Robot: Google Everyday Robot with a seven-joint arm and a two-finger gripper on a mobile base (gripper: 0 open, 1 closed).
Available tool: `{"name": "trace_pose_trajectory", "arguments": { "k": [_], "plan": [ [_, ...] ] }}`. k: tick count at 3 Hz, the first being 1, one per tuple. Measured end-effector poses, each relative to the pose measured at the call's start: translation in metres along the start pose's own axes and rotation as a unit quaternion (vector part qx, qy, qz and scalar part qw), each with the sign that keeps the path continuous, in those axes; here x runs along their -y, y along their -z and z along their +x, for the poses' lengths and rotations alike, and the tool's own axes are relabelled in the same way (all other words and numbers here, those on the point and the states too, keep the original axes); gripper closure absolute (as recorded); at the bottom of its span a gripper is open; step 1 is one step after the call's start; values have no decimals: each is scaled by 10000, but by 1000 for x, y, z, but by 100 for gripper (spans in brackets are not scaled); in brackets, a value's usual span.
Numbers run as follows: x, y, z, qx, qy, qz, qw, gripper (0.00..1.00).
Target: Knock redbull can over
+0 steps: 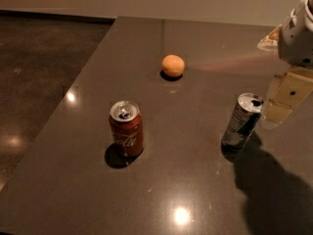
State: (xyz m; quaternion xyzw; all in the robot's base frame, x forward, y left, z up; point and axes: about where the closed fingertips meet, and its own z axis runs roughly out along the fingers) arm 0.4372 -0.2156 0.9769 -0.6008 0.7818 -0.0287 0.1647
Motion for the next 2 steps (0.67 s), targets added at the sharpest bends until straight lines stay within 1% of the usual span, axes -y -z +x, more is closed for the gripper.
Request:
{"name": "trace_pose_trajectory", "arguments": {
  "k": [1, 2],
  "plan": [
    [-9, -9, 2, 325, -120, -70, 9994, 0],
    [-16, -25, 9, 925, -349, -160, 9950, 0]
  ]
}}
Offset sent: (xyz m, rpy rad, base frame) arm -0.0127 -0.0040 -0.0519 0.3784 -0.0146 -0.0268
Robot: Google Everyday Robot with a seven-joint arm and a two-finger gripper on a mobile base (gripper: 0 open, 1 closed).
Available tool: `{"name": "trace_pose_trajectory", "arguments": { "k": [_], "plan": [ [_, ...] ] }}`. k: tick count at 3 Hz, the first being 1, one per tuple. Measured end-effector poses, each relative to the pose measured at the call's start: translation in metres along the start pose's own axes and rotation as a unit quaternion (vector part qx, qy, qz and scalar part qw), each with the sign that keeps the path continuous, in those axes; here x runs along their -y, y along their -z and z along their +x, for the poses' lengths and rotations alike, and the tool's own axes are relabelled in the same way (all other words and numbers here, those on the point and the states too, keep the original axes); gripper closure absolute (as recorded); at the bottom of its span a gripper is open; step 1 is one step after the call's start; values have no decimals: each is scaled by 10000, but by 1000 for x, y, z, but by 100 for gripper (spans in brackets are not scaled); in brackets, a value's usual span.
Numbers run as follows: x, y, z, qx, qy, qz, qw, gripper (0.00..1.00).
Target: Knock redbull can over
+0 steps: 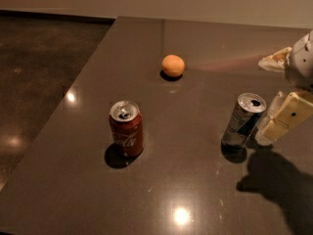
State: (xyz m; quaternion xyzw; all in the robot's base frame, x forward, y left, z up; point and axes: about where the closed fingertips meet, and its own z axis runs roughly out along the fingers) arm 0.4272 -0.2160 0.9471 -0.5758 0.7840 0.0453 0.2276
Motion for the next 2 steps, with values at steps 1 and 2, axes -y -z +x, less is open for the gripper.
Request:
{"name": "trace_pose_trajectory", "arguments": {
  "k": [1, 2],
  "plan": [
    [-4, -11, 4, 548, -170, -72, 9983, 0],
    [-6, -16, 1, 1021, -282, -130, 9943, 0]
  ]
}}
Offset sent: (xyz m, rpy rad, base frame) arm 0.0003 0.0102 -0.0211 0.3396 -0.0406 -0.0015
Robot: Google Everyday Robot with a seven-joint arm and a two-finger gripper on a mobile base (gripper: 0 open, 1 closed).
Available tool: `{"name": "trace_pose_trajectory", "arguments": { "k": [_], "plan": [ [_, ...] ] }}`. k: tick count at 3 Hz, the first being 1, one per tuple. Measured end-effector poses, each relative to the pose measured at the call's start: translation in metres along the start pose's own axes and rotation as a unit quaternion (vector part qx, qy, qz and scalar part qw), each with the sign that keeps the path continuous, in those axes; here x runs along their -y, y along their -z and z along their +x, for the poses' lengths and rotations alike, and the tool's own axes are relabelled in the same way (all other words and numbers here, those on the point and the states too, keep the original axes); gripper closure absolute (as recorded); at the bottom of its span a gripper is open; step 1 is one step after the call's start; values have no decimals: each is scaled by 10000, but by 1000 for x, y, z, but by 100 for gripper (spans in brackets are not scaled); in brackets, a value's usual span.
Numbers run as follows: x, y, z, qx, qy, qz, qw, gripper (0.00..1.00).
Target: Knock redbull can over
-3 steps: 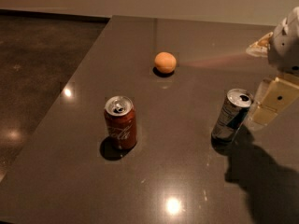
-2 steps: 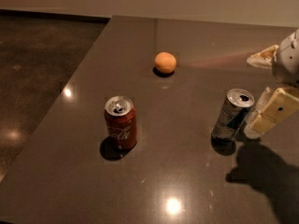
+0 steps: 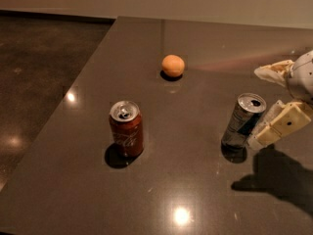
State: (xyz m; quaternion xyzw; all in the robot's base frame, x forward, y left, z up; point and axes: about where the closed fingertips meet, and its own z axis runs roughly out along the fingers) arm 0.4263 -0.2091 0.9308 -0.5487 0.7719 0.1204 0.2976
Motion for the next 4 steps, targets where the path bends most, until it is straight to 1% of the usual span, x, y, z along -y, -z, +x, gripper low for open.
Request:
{"name": "trace_pose_trajectory", "arguments": {
  "k": [1, 3, 4],
  "plan": [
    [-8, -9, -7, 426, -105, -166, 9989, 2],
    [-14, -17, -17, 729, -197, -321, 9966, 46],
    [-14, -11, -24, 804, -257, -282, 9960, 70]
  ]
}}
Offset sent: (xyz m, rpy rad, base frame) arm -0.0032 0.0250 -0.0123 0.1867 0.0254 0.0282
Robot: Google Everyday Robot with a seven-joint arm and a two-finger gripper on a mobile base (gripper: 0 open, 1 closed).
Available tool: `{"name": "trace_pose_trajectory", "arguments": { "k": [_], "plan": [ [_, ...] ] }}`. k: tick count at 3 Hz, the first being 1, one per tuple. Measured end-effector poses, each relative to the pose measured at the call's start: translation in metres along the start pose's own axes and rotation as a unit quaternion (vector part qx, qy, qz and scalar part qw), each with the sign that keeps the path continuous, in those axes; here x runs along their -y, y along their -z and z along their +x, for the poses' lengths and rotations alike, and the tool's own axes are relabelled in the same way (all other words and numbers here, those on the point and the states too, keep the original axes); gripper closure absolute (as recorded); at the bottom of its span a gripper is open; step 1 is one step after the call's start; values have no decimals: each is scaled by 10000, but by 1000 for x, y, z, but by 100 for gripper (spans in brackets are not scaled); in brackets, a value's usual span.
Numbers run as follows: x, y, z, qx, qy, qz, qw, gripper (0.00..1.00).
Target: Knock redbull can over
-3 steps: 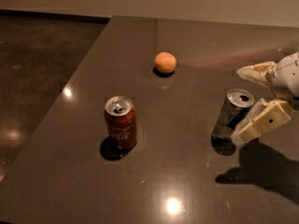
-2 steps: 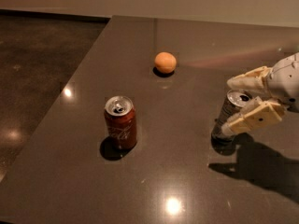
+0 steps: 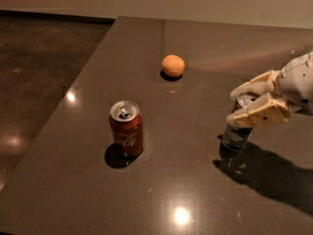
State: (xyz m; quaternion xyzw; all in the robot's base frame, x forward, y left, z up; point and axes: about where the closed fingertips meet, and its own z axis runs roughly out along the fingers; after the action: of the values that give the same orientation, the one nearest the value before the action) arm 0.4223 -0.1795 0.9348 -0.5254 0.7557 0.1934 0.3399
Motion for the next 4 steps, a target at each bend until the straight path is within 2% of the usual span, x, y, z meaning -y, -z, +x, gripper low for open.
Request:
{"name": "trace_pose_trajectory", "arguments": {
  "k": [1, 2, 3, 4],
  "plan": [
    [5, 11, -11, -197, -1, 67, 9998, 93],
    [7, 13, -29, -804, 64, 63, 9967, 100],
    [3, -4, -41, -1696, 196, 35, 9853, 100],
    [7, -16, -33, -2584, 357, 66, 9654, 100]
  ]
}}
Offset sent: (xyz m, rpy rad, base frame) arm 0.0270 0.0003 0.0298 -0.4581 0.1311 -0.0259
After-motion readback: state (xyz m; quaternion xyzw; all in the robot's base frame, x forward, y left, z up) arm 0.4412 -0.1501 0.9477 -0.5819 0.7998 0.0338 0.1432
